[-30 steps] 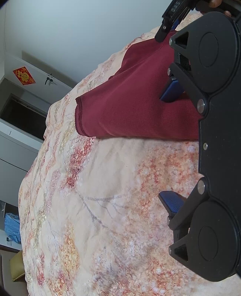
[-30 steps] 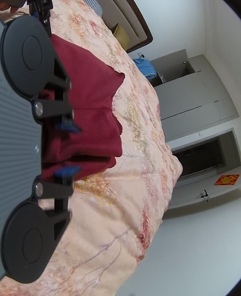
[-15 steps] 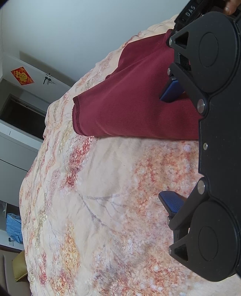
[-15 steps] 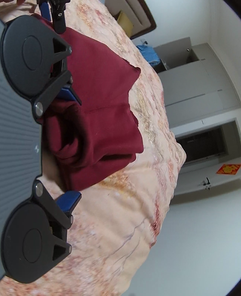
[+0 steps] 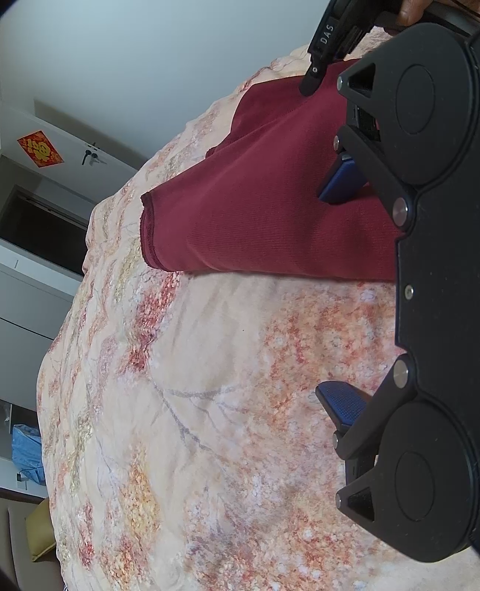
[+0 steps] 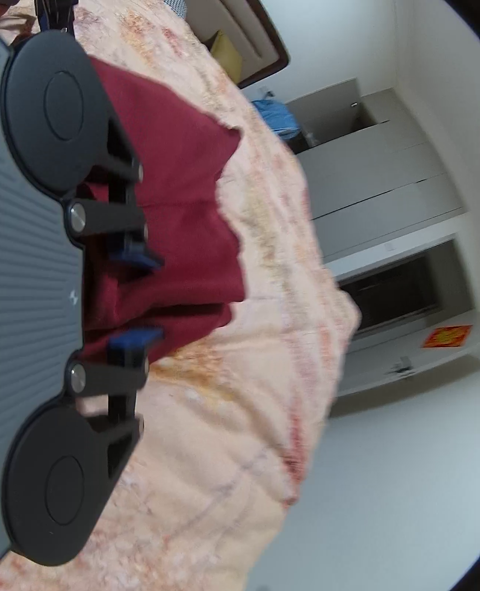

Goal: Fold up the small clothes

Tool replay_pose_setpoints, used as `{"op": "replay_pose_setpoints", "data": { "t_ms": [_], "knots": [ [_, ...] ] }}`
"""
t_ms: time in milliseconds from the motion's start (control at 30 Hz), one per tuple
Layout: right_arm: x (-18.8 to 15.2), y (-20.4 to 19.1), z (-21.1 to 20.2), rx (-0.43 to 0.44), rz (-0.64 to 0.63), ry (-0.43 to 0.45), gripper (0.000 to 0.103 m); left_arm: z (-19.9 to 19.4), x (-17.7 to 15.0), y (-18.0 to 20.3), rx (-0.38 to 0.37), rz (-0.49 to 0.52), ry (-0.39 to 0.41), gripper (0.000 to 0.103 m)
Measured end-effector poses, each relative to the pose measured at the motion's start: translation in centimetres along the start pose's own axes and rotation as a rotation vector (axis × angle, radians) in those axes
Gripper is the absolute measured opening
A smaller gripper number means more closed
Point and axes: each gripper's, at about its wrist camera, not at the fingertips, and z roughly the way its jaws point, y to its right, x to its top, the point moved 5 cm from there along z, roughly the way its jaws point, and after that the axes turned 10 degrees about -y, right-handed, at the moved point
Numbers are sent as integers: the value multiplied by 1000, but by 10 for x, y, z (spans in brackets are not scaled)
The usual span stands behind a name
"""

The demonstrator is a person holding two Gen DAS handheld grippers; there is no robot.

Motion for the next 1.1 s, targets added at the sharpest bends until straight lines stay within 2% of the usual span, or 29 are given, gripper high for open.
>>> {"op": "replay_pose_setpoints", "data": {
  "t_ms": [33, 100, 167, 233, 300, 400, 467, 533, 667, 733, 800, 867, 967, 1033, 1100],
  "knots": [
    [-1, 2, 1, 24, 14, -4, 11, -3, 1, 1, -5, -1, 0, 102],
    [1, 3, -8, 23, -9, 27, 7, -9, 3, 3, -26, 3, 16, 102],
    [7, 3, -23, -16, -52, 88, 6, -12, 4, 8, -45, 16, 29, 102],
    [11, 6, -28, -59, -65, 98, 6, -8, 2, 12, -53, 28, 20, 102],
    [10, 13, -19, -76, -56, 67, 6, 0, -3, 10, -37, 21, -13, 102],
    [-3, 17, -3, -76, -59, 11, 9, 5, -7, 6, -41, 34, -16, 102],
    [-9, 17, -5, -86, -59, 25, 19, 6, -7, 4, -46, 25, -20, 103],
    [-9, 20, -11, -86, -42, 45, 41, 7, -7, 2, -48, 22, -21, 103],
    [-12, 20, -29, -77, -39, 75, 60, 7, -8, 3, -47, 24, -18, 103],
    [-18, 15, -44, -41, -57, 90, 81, 7, -8, 3, -49, 23, -21, 103],
    [-26, 7, -59, 22, -101, 100, 91, 6, -7, 3, -52, 21, -22, 103],
    [-40, -5, -70, 66, -167, 85, 94, 6, -7, 3, -52, 20, -23, 103],
    [-58, -23, -70, 73, -278, 22, 95, 6, -6, 3, -54, 17, -25, 103],
    [-66, -33, -61, 22, -359, -4, 95, 5, -6, 2, -55, 16, -26, 103],
    [-70, -35, -49, -89, -397, -36, 94, 3, -7, 0, -56, 15, -28, 103]
  ]
}}
